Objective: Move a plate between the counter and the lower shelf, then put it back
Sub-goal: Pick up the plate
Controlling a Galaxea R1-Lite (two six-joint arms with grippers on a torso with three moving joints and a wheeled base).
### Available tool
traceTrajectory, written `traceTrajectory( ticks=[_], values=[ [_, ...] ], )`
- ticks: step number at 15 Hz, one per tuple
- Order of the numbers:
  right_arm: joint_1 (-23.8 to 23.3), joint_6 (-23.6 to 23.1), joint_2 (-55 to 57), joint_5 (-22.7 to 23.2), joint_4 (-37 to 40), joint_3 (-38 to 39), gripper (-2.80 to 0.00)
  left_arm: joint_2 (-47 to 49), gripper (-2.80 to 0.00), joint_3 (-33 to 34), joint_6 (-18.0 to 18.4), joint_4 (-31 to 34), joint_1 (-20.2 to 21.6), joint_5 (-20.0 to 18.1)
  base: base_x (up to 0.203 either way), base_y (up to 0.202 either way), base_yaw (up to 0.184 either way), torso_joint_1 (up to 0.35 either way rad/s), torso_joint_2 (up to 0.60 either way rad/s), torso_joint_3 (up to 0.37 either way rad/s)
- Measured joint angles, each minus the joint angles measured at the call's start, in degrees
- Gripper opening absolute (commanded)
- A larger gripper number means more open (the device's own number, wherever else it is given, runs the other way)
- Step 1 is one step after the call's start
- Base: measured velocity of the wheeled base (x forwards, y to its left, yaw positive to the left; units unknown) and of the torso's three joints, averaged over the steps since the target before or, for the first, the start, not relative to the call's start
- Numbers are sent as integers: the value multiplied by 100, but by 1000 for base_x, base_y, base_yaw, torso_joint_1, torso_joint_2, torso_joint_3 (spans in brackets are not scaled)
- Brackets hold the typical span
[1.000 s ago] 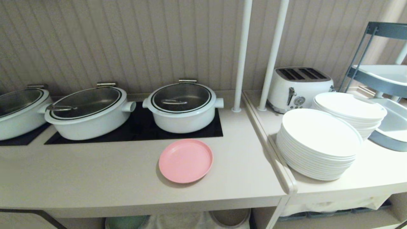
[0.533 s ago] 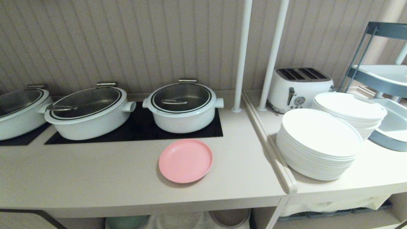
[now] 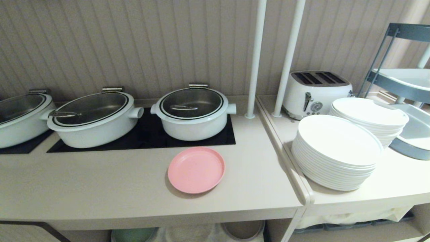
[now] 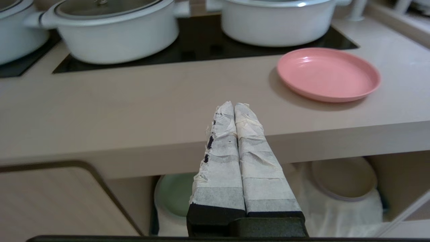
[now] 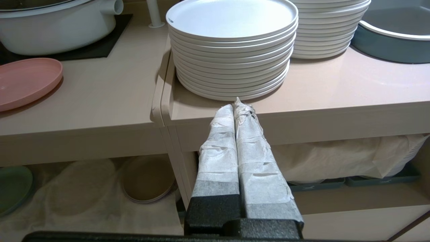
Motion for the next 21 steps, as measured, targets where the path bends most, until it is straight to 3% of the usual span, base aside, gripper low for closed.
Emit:
traceTrajectory(
  ticks=[4,7,10,16,18,21],
  values=[
    [0,0,0,-2,0,0,-280,92,-280,-613,-9,455,0,-520,0,0,0,0,0,0],
    [0,0,0,-2,0,0,-280,614,-280,-1071,-10,522,0,-585,0,0,0,0,0,0],
    [0,0,0,-2,2,0,-280,1483,-280,-1531,-10,532,-47,-724,0,0,0,0,0,0],
    [0,0,0,-2,0,0,-280,3756,-280,-2791,-10,586,-240,-1450,0,0,0,0,0,0],
    [0,0,0,-2,2,0,-280,4569,-280,-3469,-28,905,-451,-1492,0,0,0,0,0,0],
    [0,1,0,-2,1,0,-280,5871,-280,-4972,-254,2055,-951,-1492,0,0,0,0,0,0]
  ],
)
